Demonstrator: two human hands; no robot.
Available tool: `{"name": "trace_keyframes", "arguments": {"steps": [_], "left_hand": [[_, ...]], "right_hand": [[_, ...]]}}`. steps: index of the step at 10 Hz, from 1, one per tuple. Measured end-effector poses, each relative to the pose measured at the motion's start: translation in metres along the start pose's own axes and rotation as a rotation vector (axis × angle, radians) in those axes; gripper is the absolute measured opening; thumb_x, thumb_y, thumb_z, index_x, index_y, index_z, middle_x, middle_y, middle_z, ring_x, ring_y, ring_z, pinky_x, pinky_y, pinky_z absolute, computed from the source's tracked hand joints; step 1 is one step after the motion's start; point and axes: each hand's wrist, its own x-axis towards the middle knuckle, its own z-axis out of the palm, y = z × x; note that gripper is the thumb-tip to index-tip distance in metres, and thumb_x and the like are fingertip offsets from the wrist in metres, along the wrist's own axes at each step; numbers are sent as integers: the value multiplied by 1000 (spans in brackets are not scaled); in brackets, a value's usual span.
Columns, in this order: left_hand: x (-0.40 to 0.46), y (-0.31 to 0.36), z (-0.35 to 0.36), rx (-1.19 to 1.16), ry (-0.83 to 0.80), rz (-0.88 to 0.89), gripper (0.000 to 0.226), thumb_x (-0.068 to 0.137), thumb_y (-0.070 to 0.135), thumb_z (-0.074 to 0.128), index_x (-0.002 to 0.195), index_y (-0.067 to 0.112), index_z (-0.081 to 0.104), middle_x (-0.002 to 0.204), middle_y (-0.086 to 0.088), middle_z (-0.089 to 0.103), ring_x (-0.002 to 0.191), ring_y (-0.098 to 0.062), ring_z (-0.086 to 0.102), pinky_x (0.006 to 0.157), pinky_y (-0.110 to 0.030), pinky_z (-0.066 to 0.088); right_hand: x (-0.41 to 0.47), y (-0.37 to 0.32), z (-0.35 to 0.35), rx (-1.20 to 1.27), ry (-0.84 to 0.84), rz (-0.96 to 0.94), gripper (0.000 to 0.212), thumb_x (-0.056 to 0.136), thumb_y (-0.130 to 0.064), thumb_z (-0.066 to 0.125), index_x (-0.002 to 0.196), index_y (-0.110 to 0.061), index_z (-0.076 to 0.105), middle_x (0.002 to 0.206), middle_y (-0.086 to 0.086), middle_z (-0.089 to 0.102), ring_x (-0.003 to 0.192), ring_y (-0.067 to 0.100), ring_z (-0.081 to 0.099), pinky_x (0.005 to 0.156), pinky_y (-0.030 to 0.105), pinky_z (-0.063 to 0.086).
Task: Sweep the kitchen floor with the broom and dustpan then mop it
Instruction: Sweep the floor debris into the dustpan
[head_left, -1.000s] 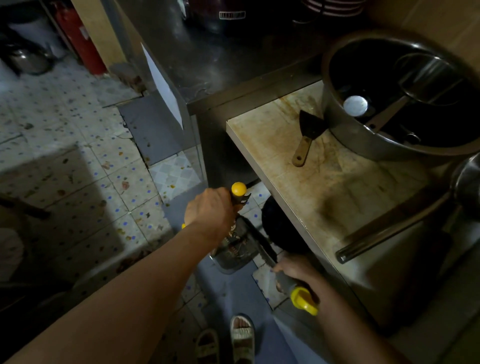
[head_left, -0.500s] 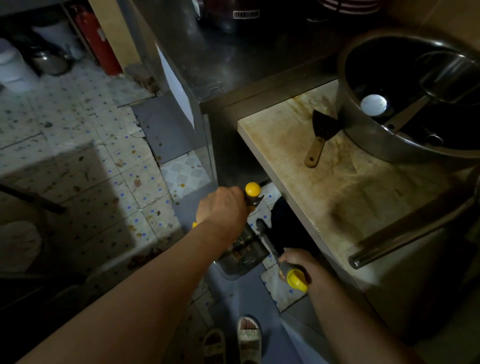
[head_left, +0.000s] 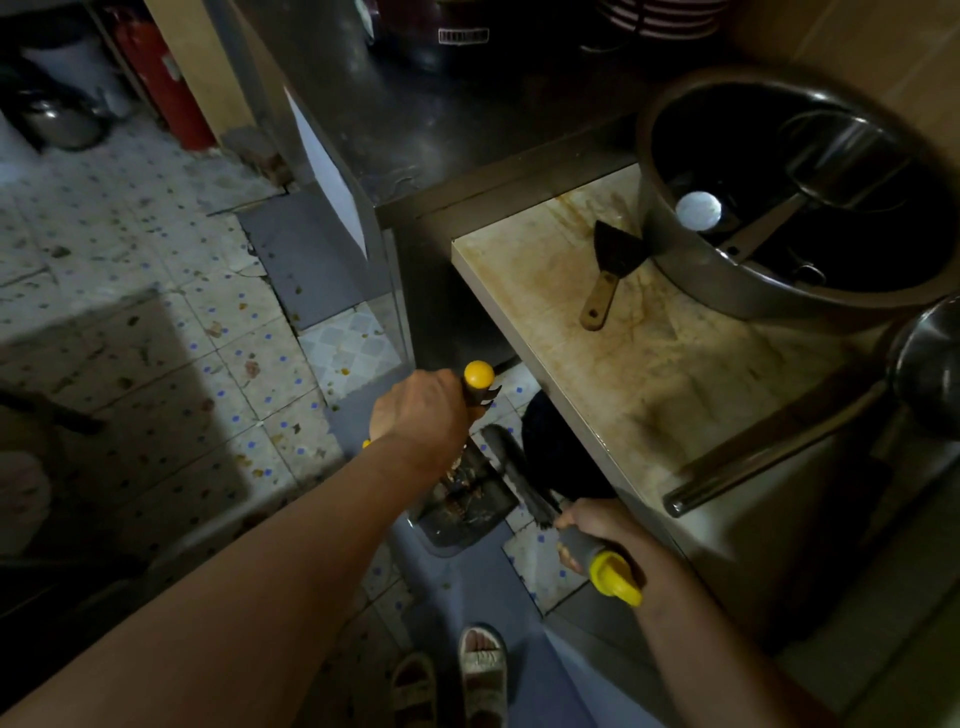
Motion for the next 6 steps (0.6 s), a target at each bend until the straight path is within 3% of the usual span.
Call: {"name": "trace_keyframes", "arguments": {"steps": [1,2,3,4,5,6], "left_hand": [[-1,-4,-3,19,-14,-12,37,92,45,52,114,15,57,109,-9,62,101,-28,59,73,-32,42],[-1,-4,-3,41,-20,-10,38,93,45,51,115,15,57,111,-9,61,102,-28,59,73,-32,40],[0,-1,0,41,-16,2,37,93,44,51,115,15,56,111,-9,61,101,-28,60,73,-31,41],[0,1,0,56,-8,12,38,93,44,51,115,14,56,112,-10,61,103,-29,59,72,-31,39],[-1,0,-2,71,-6,10,37,93,43,51,114,13,57,110,-11,61,102,-29,60,71,-31,39],[-6,-3,-1,63,-4,2,38,92,44,53,113,13,57,107,-10,62,100,-28,60,71,-31,39]], "right_hand": [[5,0,3,-5,41,-12,13,83,-9,63,89,2,61,91,19,60,79,29,59,69,32,46],[7,-4,9,-54,13,-40,13,87,-5,58,74,-4,55,77,12,54,66,21,52,67,30,46],[10,-3,22,-106,-19,-115,35,95,-8,49,64,-19,37,74,-1,41,65,12,40,78,25,45],[9,0,32,-259,-38,-184,38,98,-13,46,63,-21,32,88,2,41,81,16,40,65,18,38],[3,4,23,-362,-72,-152,22,91,-20,57,69,-19,51,94,3,50,81,16,49,56,19,38],[-7,8,14,-325,-69,-140,22,87,-18,60,67,-18,51,79,2,53,65,13,50,57,20,44]]}}
